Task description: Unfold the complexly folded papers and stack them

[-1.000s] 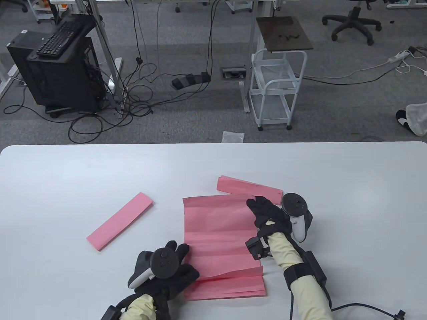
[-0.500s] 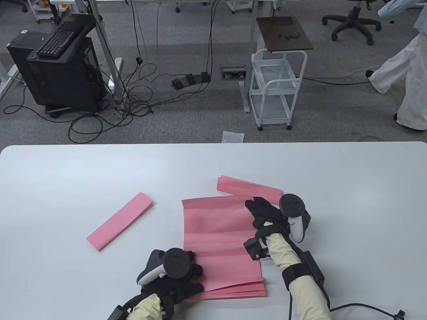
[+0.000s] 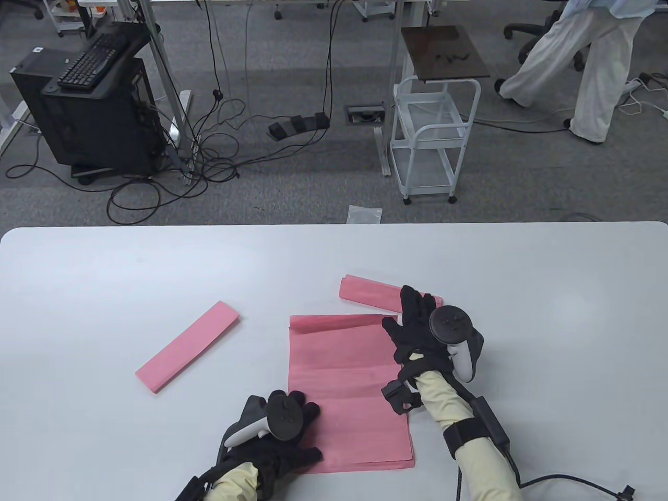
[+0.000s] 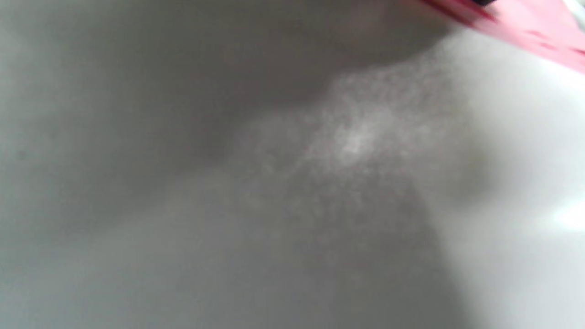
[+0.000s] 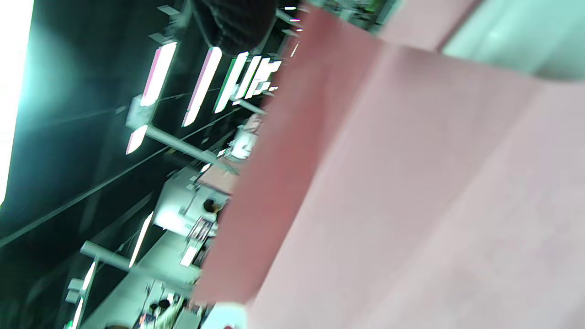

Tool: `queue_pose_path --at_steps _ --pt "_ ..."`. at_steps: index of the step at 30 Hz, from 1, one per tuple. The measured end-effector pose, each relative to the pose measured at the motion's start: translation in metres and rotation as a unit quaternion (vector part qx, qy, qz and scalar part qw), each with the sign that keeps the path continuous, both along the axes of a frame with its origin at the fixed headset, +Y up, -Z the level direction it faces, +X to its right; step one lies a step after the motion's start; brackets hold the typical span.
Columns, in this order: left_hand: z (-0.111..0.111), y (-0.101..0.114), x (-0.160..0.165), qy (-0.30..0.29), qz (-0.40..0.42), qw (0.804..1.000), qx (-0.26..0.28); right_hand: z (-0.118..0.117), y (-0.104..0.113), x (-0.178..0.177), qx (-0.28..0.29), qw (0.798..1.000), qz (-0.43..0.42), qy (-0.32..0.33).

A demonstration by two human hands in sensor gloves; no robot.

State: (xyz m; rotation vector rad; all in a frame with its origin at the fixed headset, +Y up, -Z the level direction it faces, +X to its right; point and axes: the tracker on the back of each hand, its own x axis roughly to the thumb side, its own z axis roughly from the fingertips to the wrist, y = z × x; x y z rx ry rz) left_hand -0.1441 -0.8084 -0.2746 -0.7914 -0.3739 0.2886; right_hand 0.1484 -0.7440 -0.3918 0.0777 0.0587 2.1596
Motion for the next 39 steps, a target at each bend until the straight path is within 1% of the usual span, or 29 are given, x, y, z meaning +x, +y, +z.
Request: queue_pose_path --at_steps 2,3,4,5,6,7,8,9,10,11,12,13,15,20,22,23,25,26,27,29,30,32,33,34,36,37,38,39 --pt "0.000 0.000 0.000 -0.001 -0.004 1.000 -0.002 0.016 0.005 -0.011 0.049 0.993 0.087 0.065" --pt "0.000 -0.001 0.000 -0.001 -0.007 1.000 -0.002 0.030 0.002 -0.022 0.057 0.977 0.156 0.135" --pt "0.000 -0.001 0.000 -0.001 -0.009 1.000 -0.003 0.044 -0.006 -0.034 0.033 0.954 0.213 0.210" --pt "0.000 -0.001 0.000 -0.001 -0.011 1.000 -0.003 0.055 -0.014 -0.043 -0.002 0.931 0.249 0.266" --pt "0.000 0.000 0.000 -0.001 -0.015 1.000 -0.003 0.071 -0.027 -0.055 -0.058 0.893 0.291 0.338" --pt "0.001 0.000 0.000 -0.002 -0.017 1.000 -0.003 0.083 -0.038 -0.064 -0.091 0.866 0.311 0.381" --pt "0.001 0.000 0.000 -0.002 -0.019 1.000 -0.002 0.089 -0.045 -0.070 -0.100 0.856 0.317 0.397" --pt "0.001 -0.001 0.000 -0.003 -0.024 1.000 -0.002 0.095 -0.055 -0.077 -0.106 0.850 0.321 0.403" --pt "0.001 -0.001 0.000 -0.004 -0.028 1.000 -0.001 0.096 -0.058 -0.080 -0.114 0.840 0.351 0.397" --pt "0.001 -0.001 -0.001 -0.003 -0.034 0.999 0.001 0.096 -0.060 -0.076 -0.125 0.825 0.364 0.413" --pt "0.001 -0.001 -0.001 -0.001 -0.033 0.999 0.001 0.094 -0.061 -0.073 -0.123 0.829 0.356 0.413" --pt "0.001 -0.001 -0.001 0.001 -0.038 0.999 0.006 0.094 -0.061 -0.067 -0.133 0.843 0.344 0.392" --pt "0.001 -0.001 -0.002 0.001 -0.036 0.999 0.005 0.093 -0.061 -0.050 -0.150 0.846 0.342 0.381" --pt "0.001 -0.002 -0.002 0.002 -0.035 0.999 0.004 0.098 -0.061 -0.001 -0.180 0.864 0.332 0.333" --pt "0.001 -0.002 -0.002 0.002 -0.034 0.999 0.003 0.101 -0.063 0.008 -0.186 0.877 0.309 0.316" --pt "0.001 -0.002 -0.002 0.002 -0.032 0.999 0.001 0.103 -0.064 0.008 -0.193 0.876 0.307 0.318" --pt "0.001 -0.002 -0.002 0.001 -0.031 1.000 0.000 0.101 -0.059 0.004 -0.176 0.876 0.322 0.315" --pt "0.001 -0.002 -0.002 0.001 -0.031 1.000 0.000 0.099 -0.055 0.000 -0.174 0.871 0.330 0.319" --pt "0.001 -0.002 -0.001 0.000 -0.031 1.000 -0.001 0.099 -0.048 -0.005 -0.158 0.871 0.336 0.321" --pt "0.001 -0.002 -0.002 -0.001 -0.030 1.000 -0.002 0.099 -0.041 -0.019 -0.104 0.875 0.342 0.326" --pt "0.000 -0.002 -0.002 -0.002 -0.029 1.000 -0.004 0.099 -0.040 -0.030 -0.096 0.876 0.328 0.340" --pt "0.001 -0.002 -0.002 -0.003 -0.029 1.000 -0.005 0.099 -0.043 -0.051 -0.098 0.867 0.319 0.369" --pt "0.001 -0.002 -0.002 -0.004 -0.029 1.000 -0.005 0.097 -0.046 -0.063 -0.102 0.858 0.323 0.387" --pt "0.001 -0.002 -0.001 -0.004 -0.031 0.999 -0.003 0.094 -0.048 -0.070 -0.104 0.853 0.326 0.393" --pt "0.001 -0.002 -0.002 -0.004 -0.030 1.000 -0.003 0.083 -0.052 -0.079 -0.107 0.851 0.343 0.384" --pt "0.001 -0.002 -0.002 -0.004 -0.030 1.000 -0.003 0.076 -0.053 -0.077 -0.112 0.846 0.354 0.383" --pt "0.001 -0.002 -0.001 -0.004 -0.031 1.000 0.000 0.065 -0.054 -0.070 -0.125 0.849 0.352 0.373" --pt "0.001 -0.002 -0.001 -0.005 -0.031 1.000 0.000 0.057 -0.055 -0.063 -0.133 0.863 0.340 0.351"
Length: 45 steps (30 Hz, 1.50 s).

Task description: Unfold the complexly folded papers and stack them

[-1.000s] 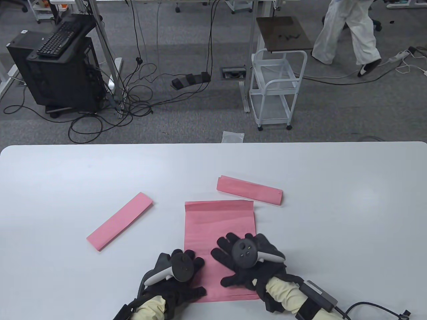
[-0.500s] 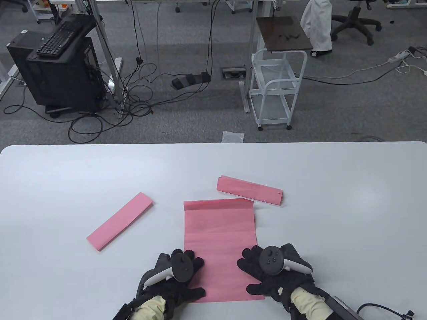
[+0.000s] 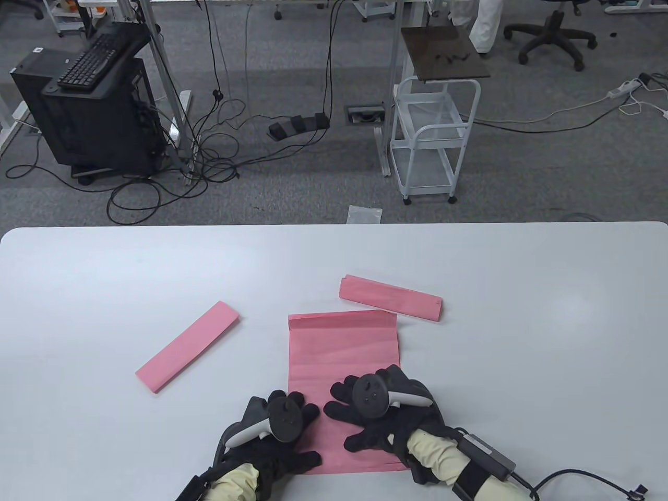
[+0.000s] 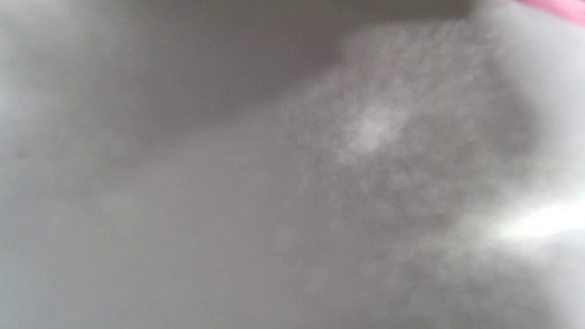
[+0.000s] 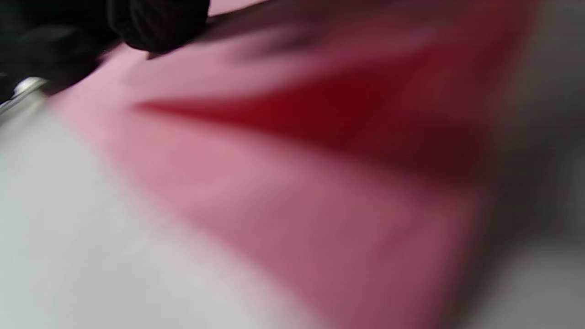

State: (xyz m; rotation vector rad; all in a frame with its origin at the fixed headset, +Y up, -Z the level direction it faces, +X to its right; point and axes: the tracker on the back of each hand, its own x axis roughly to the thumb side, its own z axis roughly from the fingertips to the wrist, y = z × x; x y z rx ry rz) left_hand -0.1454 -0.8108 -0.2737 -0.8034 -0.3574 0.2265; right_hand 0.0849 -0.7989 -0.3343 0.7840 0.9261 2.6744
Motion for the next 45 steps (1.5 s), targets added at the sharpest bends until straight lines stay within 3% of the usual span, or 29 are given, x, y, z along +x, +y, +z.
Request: queue_pose_path --at_steps 4,8,13,15,18,20,23,28,31,40,42,45 --pt "0.000 0.000 0.000 -0.002 0.002 1.000 -0.001 -0.033 -0.003 0.046 -0.020 0.989 -0.028 -0.143" --pt "0.000 0.000 0.000 -0.003 0.002 1.000 -0.001 -0.042 -0.003 0.070 -0.018 0.978 -0.033 -0.204" --pt "0.000 0.000 0.000 -0.003 0.001 1.000 -0.001 -0.041 0.013 0.053 0.005 0.984 -0.008 -0.178" --pt "0.000 0.000 0.000 -0.003 0.000 1.000 -0.001 -0.031 0.020 0.034 0.032 0.993 -0.014 -0.116" --pt "0.000 0.000 0.000 -0.003 0.000 1.000 -0.002 -0.009 0.016 -0.002 -0.001 0.999 -0.027 -0.020" --pt "0.000 0.000 0.000 -0.004 0.000 1.000 -0.003 -0.008 0.008 -0.017 -0.015 1.000 0.001 0.011" --pt "0.000 -0.001 0.000 -0.004 0.001 1.000 -0.003 -0.028 0.003 -0.019 -0.014 1.000 0.017 -0.020" --pt "0.000 -0.001 0.000 -0.004 0.001 1.000 -0.002 -0.082 0.000 0.004 -0.041 0.985 -0.019 -0.164" --pt "0.000 -0.001 0.000 -0.005 0.000 1.000 -0.001 -0.100 -0.001 0.018 -0.053 0.973 -0.036 -0.222" --pt "0.000 -0.001 0.000 -0.005 -0.001 1.000 0.000 -0.108 0.003 0.022 -0.038 0.967 -0.035 -0.248" --pt "0.000 -0.001 0.000 -0.005 -0.002 1.000 0.000 -0.102 0.011 0.020 -0.007 0.968 -0.043 -0.248" --pt "0.000 -0.001 0.000 -0.005 -0.002 1.000 0.000 -0.079 0.026 0.019 0.051 0.979 -0.073 -0.182"
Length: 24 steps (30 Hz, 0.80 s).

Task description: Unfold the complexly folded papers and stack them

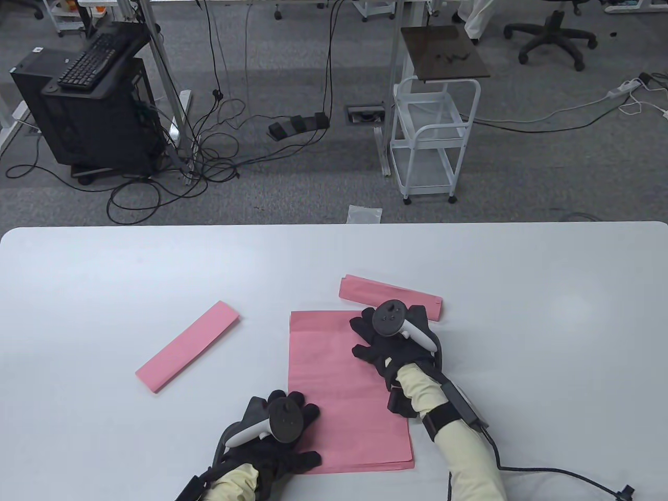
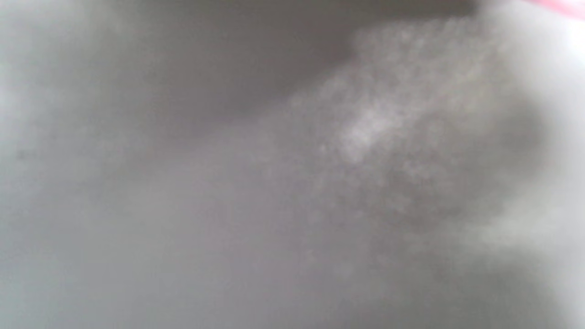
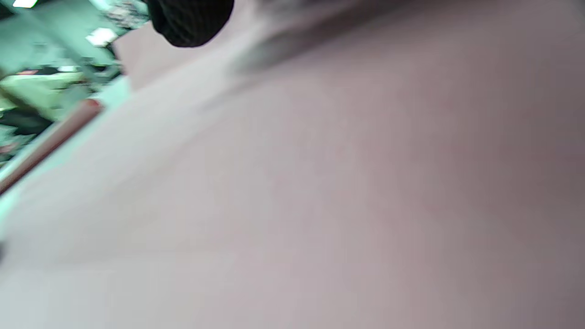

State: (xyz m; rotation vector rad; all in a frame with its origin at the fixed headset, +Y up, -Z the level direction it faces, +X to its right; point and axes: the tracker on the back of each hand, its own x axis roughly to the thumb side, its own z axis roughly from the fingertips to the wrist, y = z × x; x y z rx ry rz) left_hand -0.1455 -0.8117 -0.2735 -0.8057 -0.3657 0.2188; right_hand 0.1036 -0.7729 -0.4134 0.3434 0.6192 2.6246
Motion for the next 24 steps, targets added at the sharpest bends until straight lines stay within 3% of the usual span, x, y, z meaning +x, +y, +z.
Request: queue_pose_path --at_steps 3,7,10,13,15,19,24 --pt "0.000 0.000 0.000 0.000 0.001 1.000 -0.001 0.037 0.008 0.002 0.024 0.997 0.010 0.074" --pt "0.000 0.000 0.000 0.000 0.001 1.000 0.000 0.090 0.000 0.013 -0.032 0.987 0.046 0.150" --pt "0.000 0.000 0.000 0.000 0.001 1.000 0.000 0.113 -0.013 0.025 -0.063 0.985 0.054 0.153" --pt "0.000 0.000 0.000 0.002 0.002 1.000 0.000 0.117 -0.029 0.035 -0.096 0.983 0.068 0.142" --pt "0.000 0.000 0.000 0.003 0.003 1.000 0.000 0.116 -0.029 0.035 -0.097 0.987 0.028 0.129" --pt "-0.002 0.006 0.003 0.015 0.004 1.000 0.004 0.116 -0.026 0.033 -0.091 0.985 0.051 0.138" --pt "0.001 0.027 0.038 -0.025 -0.015 0.996 0.088 0.116 -0.029 0.035 -0.099 0.986 0.038 0.133"
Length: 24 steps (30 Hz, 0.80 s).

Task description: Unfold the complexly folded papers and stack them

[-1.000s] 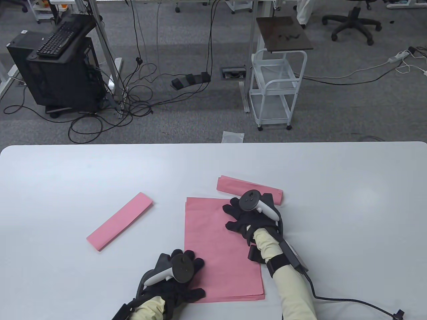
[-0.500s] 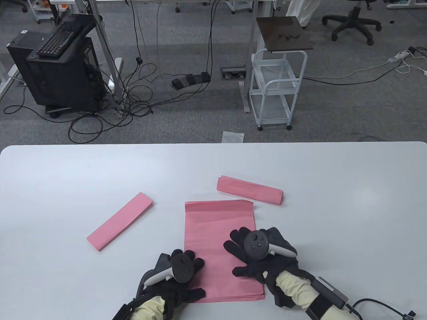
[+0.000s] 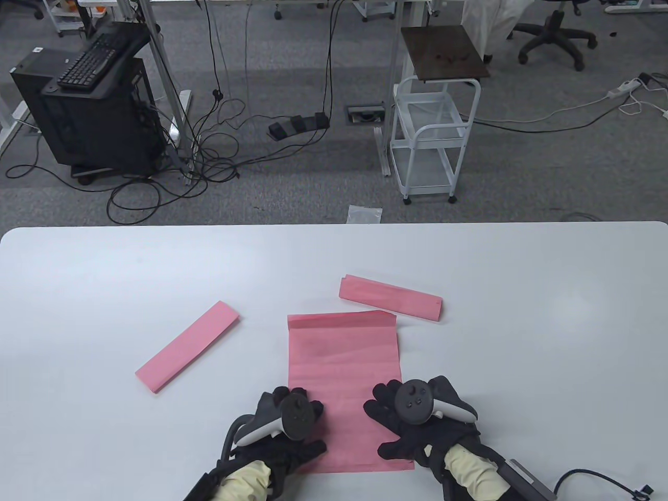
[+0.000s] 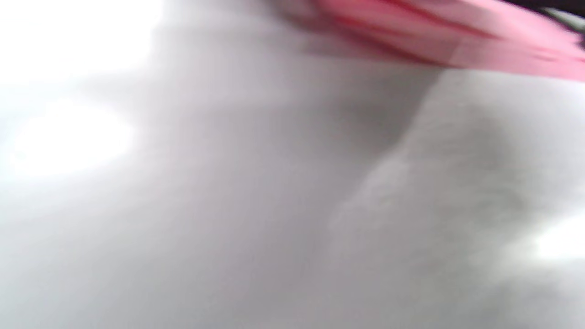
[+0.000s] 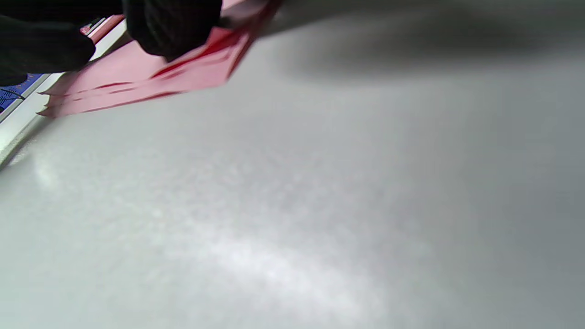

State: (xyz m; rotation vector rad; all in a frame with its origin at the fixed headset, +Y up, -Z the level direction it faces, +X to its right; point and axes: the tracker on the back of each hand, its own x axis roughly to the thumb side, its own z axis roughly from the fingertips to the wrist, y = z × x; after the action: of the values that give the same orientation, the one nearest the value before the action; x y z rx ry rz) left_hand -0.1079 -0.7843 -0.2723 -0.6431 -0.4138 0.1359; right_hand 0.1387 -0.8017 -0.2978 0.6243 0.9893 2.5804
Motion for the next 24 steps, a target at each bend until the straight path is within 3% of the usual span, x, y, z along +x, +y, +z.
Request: queue_pose_path --at_steps 4,7,9,18,24 --pt "0.003 -0.006 0.033 -0.032 0.023 0.998 -0.044 0.000 -0.001 0.000 -0.001 1.000 -0.003 -0.002" --pt "0.003 -0.016 0.038 -0.033 0.003 0.997 -0.068 0.000 0.000 0.001 -0.002 1.000 -0.003 -0.002" --pt "0.001 -0.017 0.031 -0.043 -0.009 0.998 -0.045 0.000 -0.001 0.001 -0.002 1.000 -0.003 -0.002" --pt "0.002 -0.015 -0.051 0.047 -0.033 0.996 -0.061 0.000 -0.001 0.001 -0.002 1.000 -0.002 -0.002" --pt "0.001 -0.014 -0.054 0.047 -0.033 0.996 -0.065 0.000 -0.001 0.001 -0.003 1.000 -0.002 -0.002"
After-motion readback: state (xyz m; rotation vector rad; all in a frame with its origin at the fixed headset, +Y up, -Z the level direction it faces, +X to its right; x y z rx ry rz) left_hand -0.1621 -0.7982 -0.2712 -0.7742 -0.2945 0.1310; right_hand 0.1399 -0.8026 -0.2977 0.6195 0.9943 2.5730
